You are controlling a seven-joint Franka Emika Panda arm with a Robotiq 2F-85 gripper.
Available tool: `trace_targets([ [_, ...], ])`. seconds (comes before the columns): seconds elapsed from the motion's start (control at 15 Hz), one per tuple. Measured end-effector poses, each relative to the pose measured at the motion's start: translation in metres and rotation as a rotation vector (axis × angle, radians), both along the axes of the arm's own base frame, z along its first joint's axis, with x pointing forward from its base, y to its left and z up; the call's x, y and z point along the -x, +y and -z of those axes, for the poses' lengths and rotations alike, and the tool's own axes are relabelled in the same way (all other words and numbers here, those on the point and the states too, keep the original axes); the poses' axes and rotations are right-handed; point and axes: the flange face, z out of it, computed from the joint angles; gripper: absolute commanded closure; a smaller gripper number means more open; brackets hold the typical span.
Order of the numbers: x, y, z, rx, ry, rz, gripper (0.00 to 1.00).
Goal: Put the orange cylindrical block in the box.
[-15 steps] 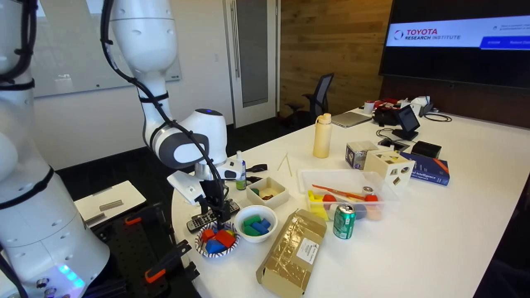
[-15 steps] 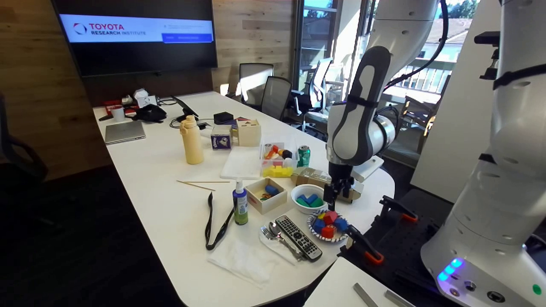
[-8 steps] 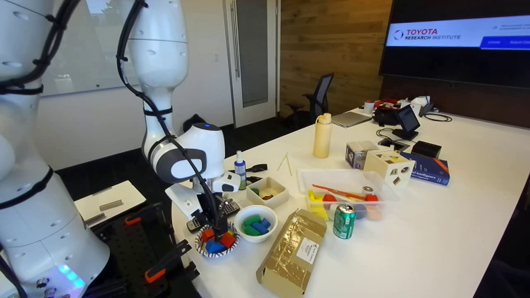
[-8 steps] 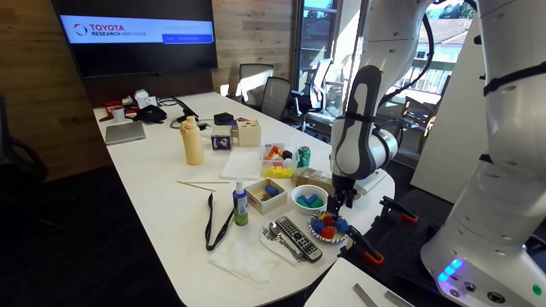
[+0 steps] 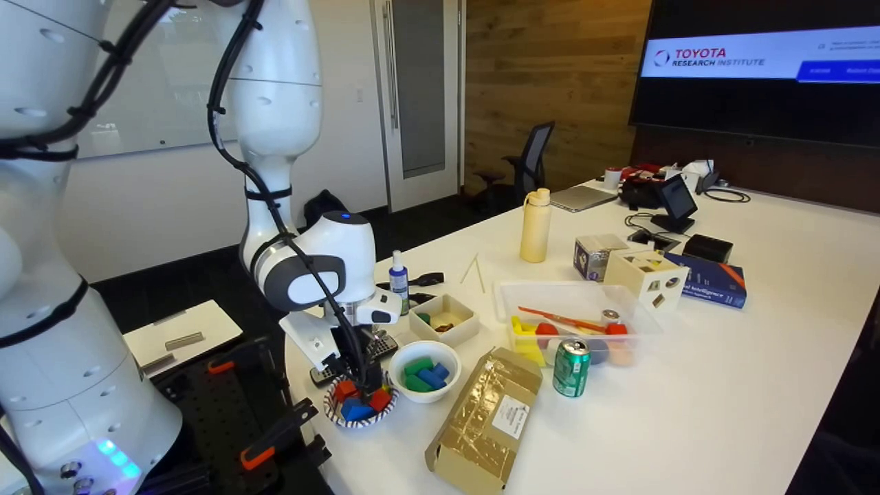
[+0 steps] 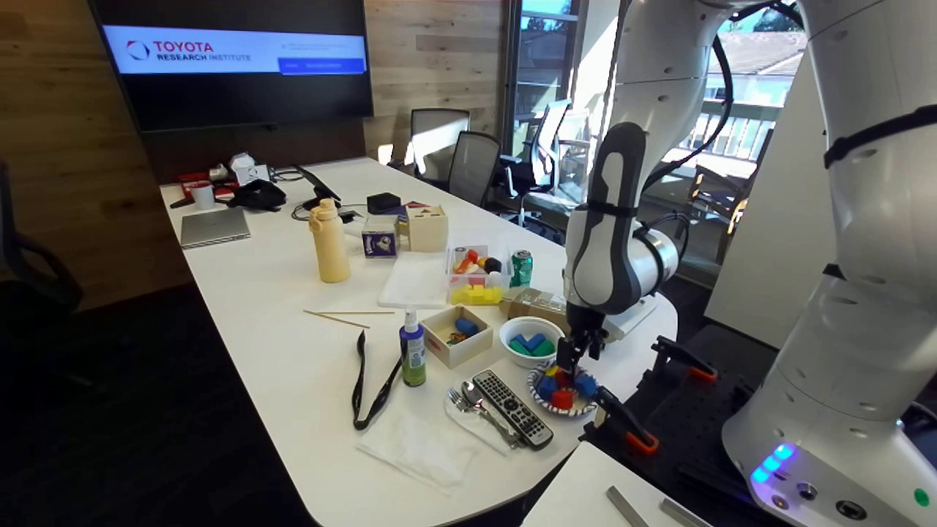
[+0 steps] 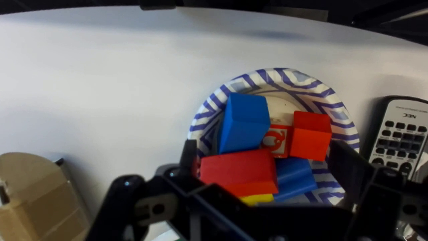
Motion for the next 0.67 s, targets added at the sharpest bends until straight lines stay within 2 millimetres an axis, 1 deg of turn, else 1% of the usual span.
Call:
trace_targets([
  [0.27, -0.014, -0.001, 0.006, 0.003, -0.012, -0.003, 0.0],
  [0.67, -0.028, -0.004, 0.024, 0.007, -0.008, -0.006, 0.0],
])
